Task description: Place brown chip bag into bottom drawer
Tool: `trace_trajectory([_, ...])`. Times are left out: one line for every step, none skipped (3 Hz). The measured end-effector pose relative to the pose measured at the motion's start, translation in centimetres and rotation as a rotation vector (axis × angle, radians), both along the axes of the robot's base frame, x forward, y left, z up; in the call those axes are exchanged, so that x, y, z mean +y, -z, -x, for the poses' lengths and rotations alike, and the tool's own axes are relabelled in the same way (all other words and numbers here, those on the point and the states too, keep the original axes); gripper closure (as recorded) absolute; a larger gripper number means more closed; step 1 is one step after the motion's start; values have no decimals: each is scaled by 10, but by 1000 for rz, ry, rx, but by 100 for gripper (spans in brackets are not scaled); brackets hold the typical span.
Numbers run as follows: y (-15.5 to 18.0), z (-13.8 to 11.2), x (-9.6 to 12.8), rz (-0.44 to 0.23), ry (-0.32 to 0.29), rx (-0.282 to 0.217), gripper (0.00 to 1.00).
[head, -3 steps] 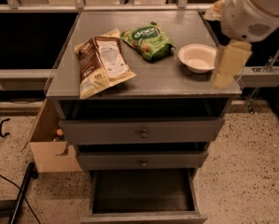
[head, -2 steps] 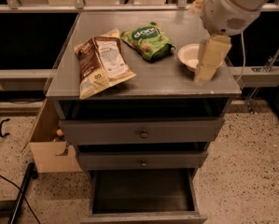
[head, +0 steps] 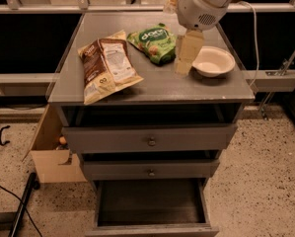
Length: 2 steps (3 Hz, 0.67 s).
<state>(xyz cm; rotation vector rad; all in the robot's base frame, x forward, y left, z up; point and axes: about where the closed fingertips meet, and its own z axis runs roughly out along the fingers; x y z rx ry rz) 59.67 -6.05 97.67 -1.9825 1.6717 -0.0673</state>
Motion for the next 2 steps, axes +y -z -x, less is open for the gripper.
trace_trajectory([0, 0, 0, 0, 0, 0, 0])
trace_trajectory([-4, -9, 3, 13, -6, -41, 0])
